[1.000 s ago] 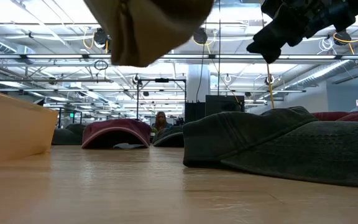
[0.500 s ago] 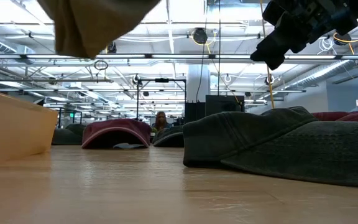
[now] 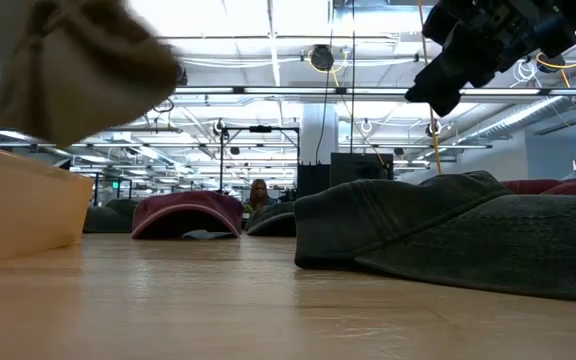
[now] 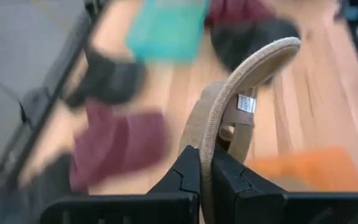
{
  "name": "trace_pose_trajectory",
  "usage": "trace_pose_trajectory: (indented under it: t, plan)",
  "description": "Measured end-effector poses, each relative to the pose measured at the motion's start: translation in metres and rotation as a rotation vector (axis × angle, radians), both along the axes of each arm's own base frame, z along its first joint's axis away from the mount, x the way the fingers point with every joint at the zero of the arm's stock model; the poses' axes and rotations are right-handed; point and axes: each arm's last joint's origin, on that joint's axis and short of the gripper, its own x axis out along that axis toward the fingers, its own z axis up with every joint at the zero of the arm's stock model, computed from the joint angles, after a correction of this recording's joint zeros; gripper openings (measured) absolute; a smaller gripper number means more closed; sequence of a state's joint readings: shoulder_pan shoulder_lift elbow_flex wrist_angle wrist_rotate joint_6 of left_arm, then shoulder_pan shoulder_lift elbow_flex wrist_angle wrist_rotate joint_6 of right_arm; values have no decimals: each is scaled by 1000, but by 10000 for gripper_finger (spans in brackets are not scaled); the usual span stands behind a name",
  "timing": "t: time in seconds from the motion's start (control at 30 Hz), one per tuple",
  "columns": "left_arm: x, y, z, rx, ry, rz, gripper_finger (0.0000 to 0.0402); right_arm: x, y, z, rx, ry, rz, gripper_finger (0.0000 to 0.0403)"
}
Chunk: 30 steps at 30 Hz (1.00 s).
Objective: Pick & Place hat
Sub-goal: Put the brown cap into the orange bin
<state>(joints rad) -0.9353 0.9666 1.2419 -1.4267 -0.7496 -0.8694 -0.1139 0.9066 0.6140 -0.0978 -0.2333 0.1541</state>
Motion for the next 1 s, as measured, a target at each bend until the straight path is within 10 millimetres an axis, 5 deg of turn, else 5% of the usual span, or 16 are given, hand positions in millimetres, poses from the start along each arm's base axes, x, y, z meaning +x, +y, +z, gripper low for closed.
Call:
trace_pose_trajectory:
  t: [0.2, 1.0]
  plan:
    - [-3, -3, -13, -107, 226, 121, 12, 0, 0, -3, 13, -5, -7, 130]
    - [-11, 8, -8, -225, 206, 176, 12, 0, 0, -6, 11, -11, -6, 130]
